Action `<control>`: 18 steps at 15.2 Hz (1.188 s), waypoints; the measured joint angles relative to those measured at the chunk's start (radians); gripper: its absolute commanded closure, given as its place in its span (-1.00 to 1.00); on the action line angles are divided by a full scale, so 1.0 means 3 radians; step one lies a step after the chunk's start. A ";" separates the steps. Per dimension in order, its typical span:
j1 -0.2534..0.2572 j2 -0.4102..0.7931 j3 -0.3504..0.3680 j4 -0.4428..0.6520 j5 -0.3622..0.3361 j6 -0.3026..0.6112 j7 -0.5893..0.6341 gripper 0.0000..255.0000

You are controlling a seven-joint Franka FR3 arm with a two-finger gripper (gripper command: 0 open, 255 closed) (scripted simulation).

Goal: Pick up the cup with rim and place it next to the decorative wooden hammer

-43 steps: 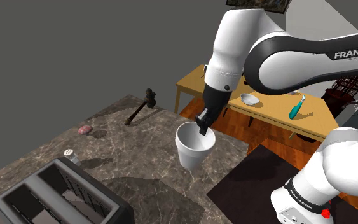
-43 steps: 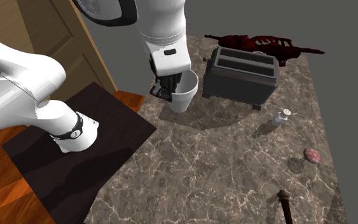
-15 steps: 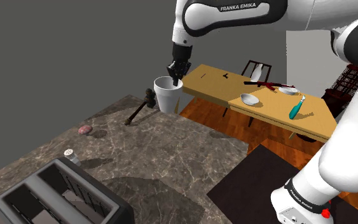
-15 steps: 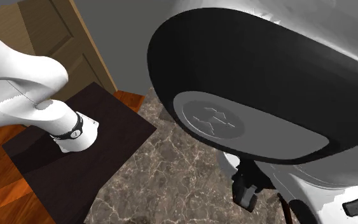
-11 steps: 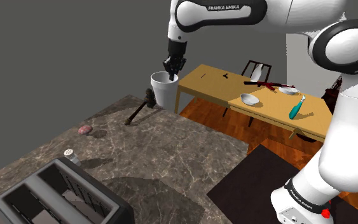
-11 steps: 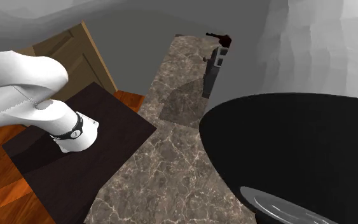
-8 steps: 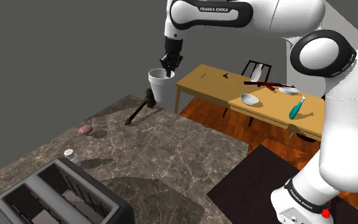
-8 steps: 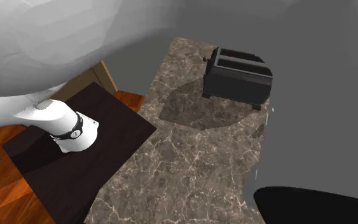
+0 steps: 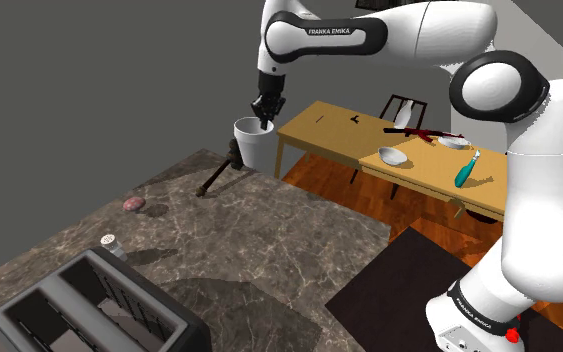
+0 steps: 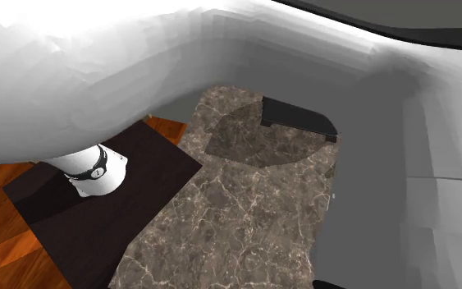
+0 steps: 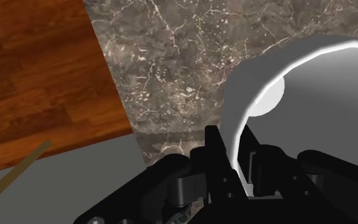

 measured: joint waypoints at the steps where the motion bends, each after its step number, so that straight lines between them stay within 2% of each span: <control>1: -0.0002 0.0002 -0.0001 -0.0045 -0.0001 0.0047 0.0003 1.00; 18: -0.0030 0.0119 -0.0028 -0.0630 -0.0042 0.0743 0.0026 1.00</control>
